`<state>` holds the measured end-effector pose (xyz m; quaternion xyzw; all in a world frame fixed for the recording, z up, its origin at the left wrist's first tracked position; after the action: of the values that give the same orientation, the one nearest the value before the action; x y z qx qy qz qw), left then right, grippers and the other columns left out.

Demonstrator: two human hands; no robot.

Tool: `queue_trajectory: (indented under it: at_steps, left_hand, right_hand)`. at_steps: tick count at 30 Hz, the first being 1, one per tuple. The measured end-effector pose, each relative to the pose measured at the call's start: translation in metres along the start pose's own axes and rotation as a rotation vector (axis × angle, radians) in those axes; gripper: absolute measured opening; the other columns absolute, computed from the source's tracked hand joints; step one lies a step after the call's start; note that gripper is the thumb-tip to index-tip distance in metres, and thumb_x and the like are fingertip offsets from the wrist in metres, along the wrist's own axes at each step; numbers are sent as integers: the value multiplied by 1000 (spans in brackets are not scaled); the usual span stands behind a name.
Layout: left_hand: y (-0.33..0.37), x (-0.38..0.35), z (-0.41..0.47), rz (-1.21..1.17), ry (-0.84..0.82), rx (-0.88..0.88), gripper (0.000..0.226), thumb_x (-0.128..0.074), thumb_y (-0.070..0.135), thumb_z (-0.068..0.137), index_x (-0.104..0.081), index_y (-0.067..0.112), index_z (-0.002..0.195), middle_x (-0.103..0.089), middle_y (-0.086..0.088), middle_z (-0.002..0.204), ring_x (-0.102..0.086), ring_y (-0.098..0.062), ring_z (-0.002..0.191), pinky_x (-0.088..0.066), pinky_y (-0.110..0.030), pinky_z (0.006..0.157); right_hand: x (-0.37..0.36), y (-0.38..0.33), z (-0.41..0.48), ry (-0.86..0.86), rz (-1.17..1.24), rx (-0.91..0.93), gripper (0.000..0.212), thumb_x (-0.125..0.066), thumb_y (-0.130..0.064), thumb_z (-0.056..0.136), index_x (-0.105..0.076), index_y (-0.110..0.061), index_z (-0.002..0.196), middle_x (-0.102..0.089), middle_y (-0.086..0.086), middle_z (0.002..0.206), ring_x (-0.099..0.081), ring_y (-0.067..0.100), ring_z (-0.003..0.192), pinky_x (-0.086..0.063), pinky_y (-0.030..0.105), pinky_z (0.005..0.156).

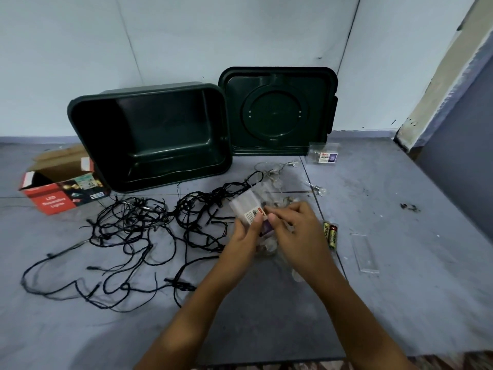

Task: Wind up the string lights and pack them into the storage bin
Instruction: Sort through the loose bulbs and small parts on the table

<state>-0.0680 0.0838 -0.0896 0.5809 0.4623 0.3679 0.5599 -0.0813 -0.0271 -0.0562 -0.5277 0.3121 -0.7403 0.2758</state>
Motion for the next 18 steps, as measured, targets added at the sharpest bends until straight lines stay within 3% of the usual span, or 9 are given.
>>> queue_trajectory:
  at_steps: [3, 6, 9, 13, 15, 18]
  left_hand:
    - [-3, 15, -5, 181, -35, 88, 39, -44, 55, 80, -57, 28, 105, -64, 7, 93, -63, -9, 92, -50, -34, 91]
    - [-5, 27, -13, 161, -61, 174, 22, -48, 37, 91, -60, 20, 96, -68, -2, 93, -65, -15, 94, -51, -33, 91]
    - [-4, 27, -18, 216, -52, 146, 18, -42, 31, 96, -56, 19, 95, -66, -4, 94, -64, -10, 88, -53, -24, 82]
    - [-2, 25, -24, 429, -71, 119, 23, -34, 38, 97, -52, 23, 95, -63, 0, 95, -64, -14, 81, -54, -32, 80]
    - [0, 25, -28, 505, -123, 132, 31, -33, 41, 97, -55, 19, 98, -64, 5, 94, -61, -11, 72, -52, -28, 71]
    - [13, 39, -33, 527, -204, 178, 32, -40, 45, 93, -62, 22, 87, -65, 11, 70, -54, -1, 55, -48, -19, 55]
  right_hand:
    - [7, -1, -5, 37, -181, 222, 35, -50, -32, 87, -69, -14, 109, -46, 1, 86, -46, 20, 83, -34, 17, 65]
    - [7, -4, -15, 32, -279, 372, 37, -44, -32, 87, -72, -13, 102, -49, 2, 79, -44, 17, 74, -34, 18, 59]
    - [0, -6, -21, -4, -255, 382, 36, -43, -29, 89, -70, -9, 103, -51, 4, 79, -46, 18, 72, -43, 31, 58]
    - [-5, -8, -25, -2, -264, 369, 39, -40, -28, 89, -70, -7, 103, -53, 5, 79, -45, 16, 72, -41, 28, 60]
    - [-2, -9, -26, -1, -300, 378, 39, -39, -28, 88, -70, -8, 102, -54, 5, 80, -43, 14, 74, -40, 27, 60]
    - [4, -16, -30, -10, -361, 432, 36, -41, -27, 87, -71, -12, 101, -55, 4, 80, -41, 14, 75, -35, 26, 59]
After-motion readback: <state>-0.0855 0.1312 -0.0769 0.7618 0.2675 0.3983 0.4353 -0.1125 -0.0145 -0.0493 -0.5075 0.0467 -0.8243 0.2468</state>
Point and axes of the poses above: each hand's wrist, its own z-axis towards the middle knuckle, its own x-axis out of the back of the hand, y = z × x, the point moved 4 cm from there along z, towards the middle knuckle
